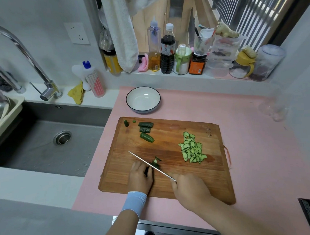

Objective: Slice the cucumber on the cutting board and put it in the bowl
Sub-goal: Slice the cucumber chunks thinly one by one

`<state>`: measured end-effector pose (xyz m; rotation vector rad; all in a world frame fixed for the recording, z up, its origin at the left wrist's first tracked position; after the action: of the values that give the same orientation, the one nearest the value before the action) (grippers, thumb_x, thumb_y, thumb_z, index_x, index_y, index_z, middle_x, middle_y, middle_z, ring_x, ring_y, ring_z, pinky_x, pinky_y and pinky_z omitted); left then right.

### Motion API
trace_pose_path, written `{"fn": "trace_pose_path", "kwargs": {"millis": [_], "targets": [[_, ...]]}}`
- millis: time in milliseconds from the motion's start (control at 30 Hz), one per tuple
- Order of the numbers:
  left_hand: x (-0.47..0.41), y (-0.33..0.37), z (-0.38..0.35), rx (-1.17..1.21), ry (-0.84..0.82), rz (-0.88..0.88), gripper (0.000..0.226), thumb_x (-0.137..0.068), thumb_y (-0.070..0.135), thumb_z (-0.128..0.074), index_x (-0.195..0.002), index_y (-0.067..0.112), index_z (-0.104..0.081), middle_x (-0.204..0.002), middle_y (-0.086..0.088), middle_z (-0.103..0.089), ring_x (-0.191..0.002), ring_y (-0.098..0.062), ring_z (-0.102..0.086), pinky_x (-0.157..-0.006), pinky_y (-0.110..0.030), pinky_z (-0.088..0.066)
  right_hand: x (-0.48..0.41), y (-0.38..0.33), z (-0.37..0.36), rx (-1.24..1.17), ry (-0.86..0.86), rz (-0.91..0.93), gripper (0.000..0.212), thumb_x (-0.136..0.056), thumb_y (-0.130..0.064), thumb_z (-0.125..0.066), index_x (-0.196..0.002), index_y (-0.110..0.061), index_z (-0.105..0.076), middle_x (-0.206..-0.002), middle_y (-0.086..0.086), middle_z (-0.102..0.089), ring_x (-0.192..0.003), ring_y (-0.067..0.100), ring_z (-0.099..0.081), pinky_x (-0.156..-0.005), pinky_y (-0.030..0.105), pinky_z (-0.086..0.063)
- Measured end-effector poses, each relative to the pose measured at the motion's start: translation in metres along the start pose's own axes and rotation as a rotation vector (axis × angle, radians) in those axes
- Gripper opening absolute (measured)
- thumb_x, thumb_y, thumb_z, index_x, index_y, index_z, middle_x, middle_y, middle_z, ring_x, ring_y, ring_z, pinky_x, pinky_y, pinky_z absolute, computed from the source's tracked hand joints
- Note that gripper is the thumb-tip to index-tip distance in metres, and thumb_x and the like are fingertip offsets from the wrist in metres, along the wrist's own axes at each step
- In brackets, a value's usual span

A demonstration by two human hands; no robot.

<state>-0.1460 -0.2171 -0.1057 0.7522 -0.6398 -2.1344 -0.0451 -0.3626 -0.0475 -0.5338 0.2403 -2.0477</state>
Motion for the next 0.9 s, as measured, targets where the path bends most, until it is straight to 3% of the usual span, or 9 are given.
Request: {"fn": "trace_pose_path", "kwargs": {"millis": [133, 167, 233, 400, 533, 733, 900], "targets": [[0.001, -0.001, 0.002, -0.003, 0.012, 0.005, 0.003, -0.08, 0.012, -0.067, -0.078, 0.01, -0.068, -0.081, -0.003, -0.063, -0.081, -0.021, -0.055, -0.078, -0.023, -0.044, -0.008, -0.005, -0.003, -0.012, -0.037, -0.016, 0.019, -0.101, -0.026, -0.041, -0.098, -0.024, -0.06, -0.087, 0.003, -0.068, -0.074, 0.025, -0.057, -0.062, 0.031, -0.039], [0.0, 0.0, 0.003, 0.001, 0.015, 0.009, 0.009, -0.082, 0.016, -0.063, -0.077, 0.01, -0.068, -0.081, -0.003, -0.063, -0.081, -0.02, -0.054, -0.078, -0.024, -0.044, -0.01, -0.006, -0.004, -0.012, -0.052, -0.023, 0.018, -0.101, -0.025, -0.041, -0.092, -0.025, -0.057, -0.085, 0.003, -0.067, -0.073, 0.025, -0.055, -0.062, 0.031, -0.039], [0.001, 0.001, 0.004, 0.012, 0.021, -0.002, 0.006, -0.082, 0.013, -0.065, -0.078, 0.009, -0.069, -0.08, -0.003, -0.061, -0.081, -0.019, -0.053, -0.078, -0.023, -0.043, -0.015, -0.006, -0.006, -0.015, -0.073, -0.042, 0.018, -0.1, -0.024, -0.04, -0.089, -0.028, -0.055, -0.086, 0.004, -0.067, -0.073, 0.025, -0.053, -0.063, 0.032, -0.042], [0.004, 0.002, 0.003, 0.028, 0.013, -0.021, 0.012, -0.077, -0.001, -0.071, -0.084, 0.008, -0.068, -0.083, -0.004, -0.059, -0.084, -0.019, -0.05, -0.08, -0.023, -0.042, -0.017, -0.004, -0.014, -0.001, -0.063, -0.041, 0.027, -0.099, -0.028, -0.041, -0.114, -0.028, -0.063, -0.091, 0.004, -0.071, -0.084, 0.029, -0.066, -0.069, 0.036, -0.053], [0.004, 0.003, 0.004, 0.015, 0.019, -0.016, 0.014, -0.076, -0.001, -0.073, -0.083, 0.009, -0.067, -0.082, -0.003, -0.059, -0.081, -0.018, -0.049, -0.078, -0.021, -0.04, -0.018, -0.003, -0.015, 0.002, -0.067, -0.041, 0.031, -0.1, -0.029, -0.04, -0.122, -0.03, -0.061, -0.095, 0.004, -0.072, -0.088, 0.03, -0.066, -0.07, 0.035, -0.05], [0.004, 0.003, 0.008, 0.008, 0.047, -0.018, 0.013, -0.074, 0.0, -0.077, -0.075, 0.009, -0.067, -0.076, -0.003, -0.06, -0.078, -0.018, -0.05, -0.075, -0.021, -0.042, -0.013, -0.004, -0.007, 0.008, -0.048, -0.033, 0.023, -0.102, -0.03, -0.04, -0.107, -0.027, -0.062, -0.094, 0.003, -0.071, -0.087, 0.028, -0.065, -0.066, 0.033, -0.043], [0.003, 0.003, 0.008, -0.001, 0.04, -0.016, 0.016, -0.072, -0.001, -0.076, -0.074, 0.01, -0.066, -0.077, -0.002, -0.06, -0.079, -0.017, -0.05, -0.076, -0.019, -0.04, 0.001, 0.002, -0.001, -0.018, -0.027, -0.035, 0.021, -0.103, -0.033, -0.04, -0.095, -0.028, -0.059, -0.076, -0.004, -0.06, -0.071, 0.022, -0.056, -0.06, 0.032, -0.039]]}}
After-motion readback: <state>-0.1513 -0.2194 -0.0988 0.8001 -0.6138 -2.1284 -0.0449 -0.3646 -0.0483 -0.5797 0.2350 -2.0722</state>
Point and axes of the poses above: each hand's wrist, its own x-axis away from the middle knuckle, its own z-axis out of the back of the hand, y = z × x, the point moved 10 cm from there along -x, towards the middle knuckle
